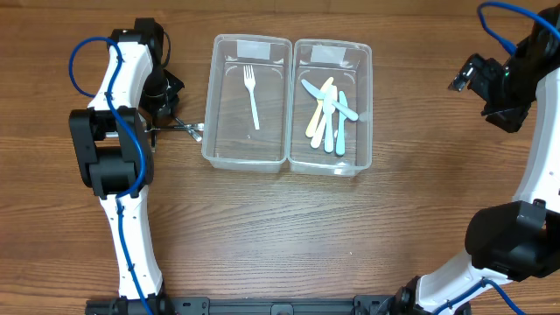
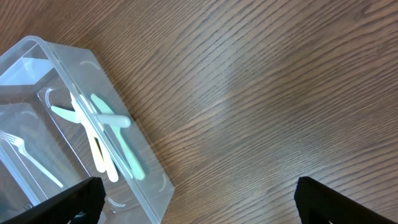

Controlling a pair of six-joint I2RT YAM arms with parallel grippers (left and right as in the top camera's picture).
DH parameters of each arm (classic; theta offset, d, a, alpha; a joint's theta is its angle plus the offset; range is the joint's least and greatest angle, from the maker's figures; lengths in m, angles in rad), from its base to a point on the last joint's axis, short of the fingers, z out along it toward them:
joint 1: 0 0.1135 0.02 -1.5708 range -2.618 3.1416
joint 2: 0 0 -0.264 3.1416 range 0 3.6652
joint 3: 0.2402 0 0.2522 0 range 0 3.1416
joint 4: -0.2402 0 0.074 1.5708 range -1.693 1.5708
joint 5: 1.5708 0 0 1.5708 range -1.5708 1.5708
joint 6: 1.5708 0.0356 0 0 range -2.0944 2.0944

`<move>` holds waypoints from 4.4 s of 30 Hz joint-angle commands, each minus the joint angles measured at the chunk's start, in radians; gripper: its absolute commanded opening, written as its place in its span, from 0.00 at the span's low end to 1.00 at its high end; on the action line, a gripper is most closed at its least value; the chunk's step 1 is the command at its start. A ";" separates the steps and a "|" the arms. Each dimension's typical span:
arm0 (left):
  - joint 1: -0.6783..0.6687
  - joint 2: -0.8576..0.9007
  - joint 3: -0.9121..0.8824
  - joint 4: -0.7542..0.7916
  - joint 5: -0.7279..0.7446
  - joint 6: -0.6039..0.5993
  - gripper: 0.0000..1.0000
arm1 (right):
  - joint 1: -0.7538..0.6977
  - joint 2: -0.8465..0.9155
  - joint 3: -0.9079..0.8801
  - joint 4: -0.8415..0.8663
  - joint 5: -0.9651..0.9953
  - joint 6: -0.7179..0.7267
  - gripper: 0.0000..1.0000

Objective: Pack container
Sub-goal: 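Carry silver fork into left container and release it, then move left gripper to another silver fork and grasp it, then carry silver fork into left container and release it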

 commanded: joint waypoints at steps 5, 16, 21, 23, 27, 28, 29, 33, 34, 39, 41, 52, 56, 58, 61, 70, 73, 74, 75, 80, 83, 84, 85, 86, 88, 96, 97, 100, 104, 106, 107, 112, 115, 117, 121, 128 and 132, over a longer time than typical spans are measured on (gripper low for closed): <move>0.000 -0.013 0.045 -0.019 0.114 0.180 0.04 | 0.006 -0.009 0.002 0.002 -0.006 0.008 1.00; -0.014 -0.167 0.365 -0.171 0.147 0.487 0.04 | 0.006 -0.009 0.002 0.002 -0.006 0.008 1.00; -0.058 -0.244 0.386 -0.177 0.147 0.603 0.04 | 0.006 -0.009 0.002 0.005 -0.006 0.008 1.00; -0.081 -0.249 0.386 -0.179 0.148 0.620 0.04 | 0.006 -0.009 0.002 0.007 -0.006 0.008 1.00; -0.145 -0.243 0.367 -0.183 0.148 0.643 0.04 | 0.006 -0.009 0.002 0.010 -0.006 0.008 1.00; -0.164 -0.240 0.358 -0.179 0.147 0.660 0.04 | 0.006 -0.009 0.002 0.012 -0.006 0.008 1.00; -0.185 -0.234 0.348 -0.173 0.142 0.675 0.04 | 0.006 -0.009 0.002 0.013 -0.006 0.008 1.00; -0.254 -0.190 0.325 -0.159 0.068 0.681 0.07 | 0.006 -0.009 0.002 0.019 -0.006 0.008 1.00; -0.262 -0.180 0.325 -0.158 0.061 0.682 0.10 | 0.006 -0.009 0.002 0.018 -0.006 0.008 1.00; -0.283 -0.146 0.325 -0.162 0.076 0.681 0.52 | 0.006 -0.009 0.002 0.021 -0.006 0.008 1.00; -0.283 -0.146 0.325 -0.160 0.076 0.681 0.59 | 0.006 -0.009 0.002 0.024 -0.006 0.008 1.00; -0.146 -0.190 0.381 -0.476 -0.074 0.330 0.66 | 0.006 -0.009 0.002 0.028 -0.006 0.008 1.00; -0.082 -0.189 0.323 -0.474 -0.088 0.253 0.73 | 0.006 -0.009 0.002 0.028 -0.006 0.008 1.00; -0.056 -0.188 0.272 -0.447 -0.131 0.172 0.84 | 0.006 -0.009 0.002 0.027 -0.006 0.008 1.00; -0.025 -0.188 0.181 -0.344 -0.147 0.131 0.89 | 0.006 -0.009 0.002 0.028 -0.006 0.008 1.00; -0.009 -0.187 -0.062 0.026 -0.065 0.539 0.76 | 0.006 -0.009 0.002 0.032 -0.006 0.008 1.00; 0.001 -0.187 -0.092 0.093 -0.092 0.575 0.67 | 0.006 -0.009 0.002 0.032 -0.006 0.008 1.00; 0.005 -0.187 -0.099 0.117 -0.092 0.596 0.63 | 0.006 -0.009 0.002 0.032 -0.006 0.008 1.00; 0.007 -0.187 -0.105 0.136 -0.092 0.605 0.60 | 0.006 -0.009 0.002 0.032 -0.006 0.008 1.00; 0.016 -0.187 -0.157 0.270 -0.092 0.615 0.62 | 0.006 -0.009 0.002 0.031 -0.006 0.008 1.00; 0.017 -0.187 -0.190 0.304 -0.093 0.615 0.63 | 0.006 -0.009 0.002 0.021 -0.006 0.008 1.00; 0.018 -0.187 -0.198 0.306 -0.093 0.614 0.63 | 0.006 -0.009 0.002 0.018 -0.006 0.008 1.00; 0.019 -0.185 -0.207 0.308 -0.093 0.614 0.63 | 0.006 -0.009 0.002 0.016 -0.006 0.008 1.00; 0.019 -0.183 -0.212 0.307 -0.093 0.614 0.65 | 0.006 -0.009 0.002 0.015 -0.006 0.008 1.00; 0.019 -0.183 -0.229 0.309 -0.094 0.615 0.65 | 0.006 -0.009 0.002 0.016 -0.006 0.008 1.00; 0.019 -0.183 -0.298 0.313 -0.114 0.638 0.55 | 0.006 -0.009 0.002 0.016 -0.006 0.008 1.00; 0.019 -0.183 -0.309 0.327 -0.114 0.670 0.53 | 0.006 -0.009 0.002 0.016 -0.006 0.008 1.00; 0.019 -0.183 -0.336 0.360 -0.114 0.740 0.50 | 0.006 -0.009 0.002 0.016 -0.006 0.008 1.00; 0.019 -0.183 -0.350 0.376 -0.114 0.758 0.30 | 0.006 -0.009 0.002 0.014 -0.006 0.008 1.00; 0.019 -0.183 -0.350 0.379 -0.111 0.761 0.12 | 0.006 -0.009 0.002 0.013 -0.006 0.008 1.00; 0.019 -0.183 -0.350 0.380 -0.111 0.761 0.06 | 0.006 -0.009 0.002 0.013 -0.006 0.008 1.00; 0.019 -0.183 -0.348 0.375 -0.111 0.814 0.04 | 0.006 -0.009 0.002 0.013 -0.006 0.008 1.00; 0.019 -0.188 -0.320 0.338 -0.110 0.837 0.04 | 0.006 -0.009 0.002 0.013 -0.006 0.008 1.00; 0.019 -0.196 -0.263 0.281 -0.106 0.839 0.04 | 0.006 -0.009 0.002 0.013 -0.006 0.008 1.00; 0.016 -0.217 -0.086 0.132 -0.098 0.839 0.04 | 0.006 -0.009 0.002 0.013 -0.006 0.008 1.00; -0.017 -0.254 0.237 -0.090 0.015 0.838 0.04 | 0.006 -0.009 0.002 0.013 -0.006 0.008 1.00; -0.074 -0.257 0.325 -0.145 0.148 0.805 0.04 | 0.006 -0.009 0.002 0.014 -0.006 0.008 1.00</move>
